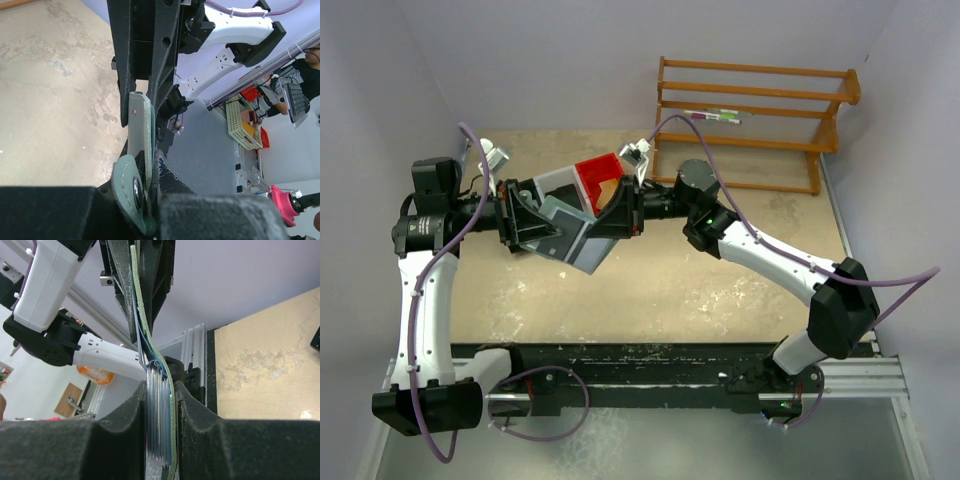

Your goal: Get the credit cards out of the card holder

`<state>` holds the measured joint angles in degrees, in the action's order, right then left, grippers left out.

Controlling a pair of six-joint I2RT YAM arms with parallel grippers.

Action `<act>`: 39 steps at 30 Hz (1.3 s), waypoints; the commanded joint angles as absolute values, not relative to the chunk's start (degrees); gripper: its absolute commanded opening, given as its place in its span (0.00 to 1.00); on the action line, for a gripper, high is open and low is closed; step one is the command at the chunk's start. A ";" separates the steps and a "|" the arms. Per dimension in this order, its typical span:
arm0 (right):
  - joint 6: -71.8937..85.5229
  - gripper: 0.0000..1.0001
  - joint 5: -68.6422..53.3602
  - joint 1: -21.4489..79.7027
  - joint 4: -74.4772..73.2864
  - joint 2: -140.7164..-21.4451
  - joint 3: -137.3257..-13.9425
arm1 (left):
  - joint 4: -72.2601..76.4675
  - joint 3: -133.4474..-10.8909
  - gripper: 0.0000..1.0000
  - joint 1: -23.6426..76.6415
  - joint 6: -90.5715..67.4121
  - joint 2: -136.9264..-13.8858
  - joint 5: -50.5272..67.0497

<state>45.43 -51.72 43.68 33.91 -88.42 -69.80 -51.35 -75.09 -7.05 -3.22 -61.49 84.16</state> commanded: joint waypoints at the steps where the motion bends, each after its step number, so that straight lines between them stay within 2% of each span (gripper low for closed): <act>1: 44.66 0.33 -54.58 44.57 34.52 -88.16 -70.08 | -49.43 -75.56 0.00 -6.79 -2.55 -60.44 90.27; 3: 45.93 0.51 -56.50 44.56 37.45 -89.49 -71.82 | -50.06 -75.28 0.00 -6.82 -2.15 -60.55 90.61; 6: 43.44 0.62 -59.99 44.56 36.25 -92.30 -76.12 | -51.29 -74.79 0.00 -6.77 -1.39 -60.68 91.62; 11: 39.37 0.62 -64.33 44.56 31.92 -97.04 -84.93 | -56.48 -74.92 0.00 -6.77 4.26 -60.77 90.54; 15: 39.68 0.47 -68.06 44.56 31.86 -98.89 -88.06 | -60.29 -75.74 0.00 -6.68 8.54 -61.44 88.53; 18: 40.38 0.44 -70.22 44.56 33.77 -98.71 -87.27 | -63.55 -77.17 0.00 -6.68 12.16 -62.62 86.82; 22: 40.73 0.59 -73.58 44.56 38.61 -95.08 -82.79 | -65.88 -78.60 0.00 -6.68 14.66 -63.89 85.97; 25: 37.37 0.66 -73.58 44.57 35.78 -93.26 -83.36 | -64.90 -78.48 0.00 -6.68 14.17 -64.07 85.63; 27: 35.69 0.67 -72.75 44.57 32.76 -93.56 -85.05 | -64.56 -78.55 0.00 -6.73 13.81 -64.11 85.56; 30: 32.36 0.61 -68.33 44.63 23.37 -97.26 -91.41 | -64.51 -78.86 0.00 -6.69 13.67 -63.76 85.64; 34: 31.01 0.35 -66.48 44.69 15.50 -101.97 -97.19 | -64.55 -79.62 0.00 -6.69 13.45 -63.01 86.33; 39: 31.10 0.04 -66.16 44.70 16.34 -100.59 -94.67 | -64.98 -80.32 0.00 -6.68 14.14 -62.25 86.76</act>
<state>32.80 -67.18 44.58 18.22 -102.35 -95.00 -65.28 -77.58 -6.74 12.21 -63.79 82.96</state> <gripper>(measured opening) 0.140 0.085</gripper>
